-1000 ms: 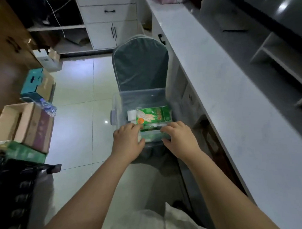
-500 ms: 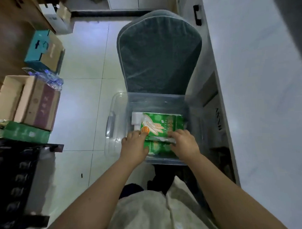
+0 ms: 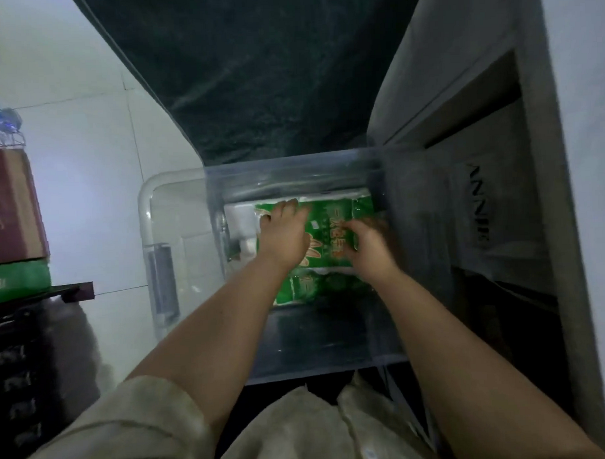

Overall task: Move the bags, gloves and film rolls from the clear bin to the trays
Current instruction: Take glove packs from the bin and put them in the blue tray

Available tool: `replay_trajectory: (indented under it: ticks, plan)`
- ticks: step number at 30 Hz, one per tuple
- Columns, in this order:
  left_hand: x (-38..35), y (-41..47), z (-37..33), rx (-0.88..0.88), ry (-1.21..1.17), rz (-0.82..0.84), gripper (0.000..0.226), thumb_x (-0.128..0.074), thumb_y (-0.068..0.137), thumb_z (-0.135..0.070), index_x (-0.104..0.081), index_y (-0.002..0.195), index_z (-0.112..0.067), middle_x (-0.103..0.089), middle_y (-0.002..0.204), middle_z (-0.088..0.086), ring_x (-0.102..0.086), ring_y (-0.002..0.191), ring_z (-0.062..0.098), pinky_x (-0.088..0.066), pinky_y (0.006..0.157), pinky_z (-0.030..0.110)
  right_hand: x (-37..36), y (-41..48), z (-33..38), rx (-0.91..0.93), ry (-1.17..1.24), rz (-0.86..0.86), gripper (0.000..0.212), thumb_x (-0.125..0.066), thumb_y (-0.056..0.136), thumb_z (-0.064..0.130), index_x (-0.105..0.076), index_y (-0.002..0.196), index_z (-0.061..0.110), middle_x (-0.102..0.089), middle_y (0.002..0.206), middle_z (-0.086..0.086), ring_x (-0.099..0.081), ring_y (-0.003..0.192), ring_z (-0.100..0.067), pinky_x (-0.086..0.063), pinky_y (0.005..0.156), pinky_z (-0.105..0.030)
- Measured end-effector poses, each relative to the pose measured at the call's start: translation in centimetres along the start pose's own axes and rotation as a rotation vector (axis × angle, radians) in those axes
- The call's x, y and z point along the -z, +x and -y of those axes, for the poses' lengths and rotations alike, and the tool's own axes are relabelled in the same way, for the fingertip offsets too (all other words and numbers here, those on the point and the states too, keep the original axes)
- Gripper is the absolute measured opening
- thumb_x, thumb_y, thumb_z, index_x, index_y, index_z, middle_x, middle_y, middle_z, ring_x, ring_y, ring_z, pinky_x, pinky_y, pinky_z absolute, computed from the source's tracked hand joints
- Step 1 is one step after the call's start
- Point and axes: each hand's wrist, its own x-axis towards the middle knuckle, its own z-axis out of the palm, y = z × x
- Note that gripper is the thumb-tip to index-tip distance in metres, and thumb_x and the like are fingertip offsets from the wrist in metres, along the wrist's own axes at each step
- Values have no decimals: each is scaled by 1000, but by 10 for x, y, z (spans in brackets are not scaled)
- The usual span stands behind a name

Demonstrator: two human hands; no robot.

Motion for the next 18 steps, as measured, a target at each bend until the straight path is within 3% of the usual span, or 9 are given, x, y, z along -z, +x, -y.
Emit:
replay_trajectory:
  ticks: [3, 5, 9, 12, 18]
  plan:
    - [-18, 26, -3, -16, 34, 49, 64, -58, 87, -17, -32, 146, -16, -29, 154, 11, -23, 141, 29, -26, 108, 51, -7, 6, -13, 59, -118, -63, 38, -69, 76, 4, -65, 114, 7, -63, 112, -19, -54, 106, -36, -43, 93, -38]
    - [-29, 26, -5, -42, 6, 31, 60, -58, 86, -18, -37, 143, -16, -35, 150, 10, -27, 138, 30, -27, 106, 49, -6, 5, -19, 86, -145, -95, 36, -71, 73, 6, -66, 109, 8, -65, 108, -17, -55, 102, -36, -46, 89, -42]
    - [-46, 4, -10, -161, 49, -53, 60, -63, 82, -28, -43, 137, -20, -47, 137, 5, -36, 126, 28, -27, 99, 46, -5, -3, -20, 75, -156, -155, 29, -69, 72, 6, -67, 102, 8, -66, 101, -16, -57, 95, -36, -48, 82, -38]
    - [-49, 8, -10, -126, 84, -20, 65, -67, 79, -35, -42, 137, -19, -45, 134, 7, -36, 121, 30, -29, 96, 45, -2, -6, -23, 76, -143, -148, 29, -68, 74, 5, -67, 103, 9, -65, 103, -15, -56, 97, -35, -46, 83, -37]
    - [-55, 19, -18, -164, 123, 105, 72, -74, 73, -41, -41, 131, -15, -49, 130, 9, -40, 123, 30, -25, 108, 48, 0, -4, -28, 56, -132, -111, 30, -67, 75, 4, -66, 105, 7, -64, 106, -15, -54, 103, -35, -44, 87, -37]
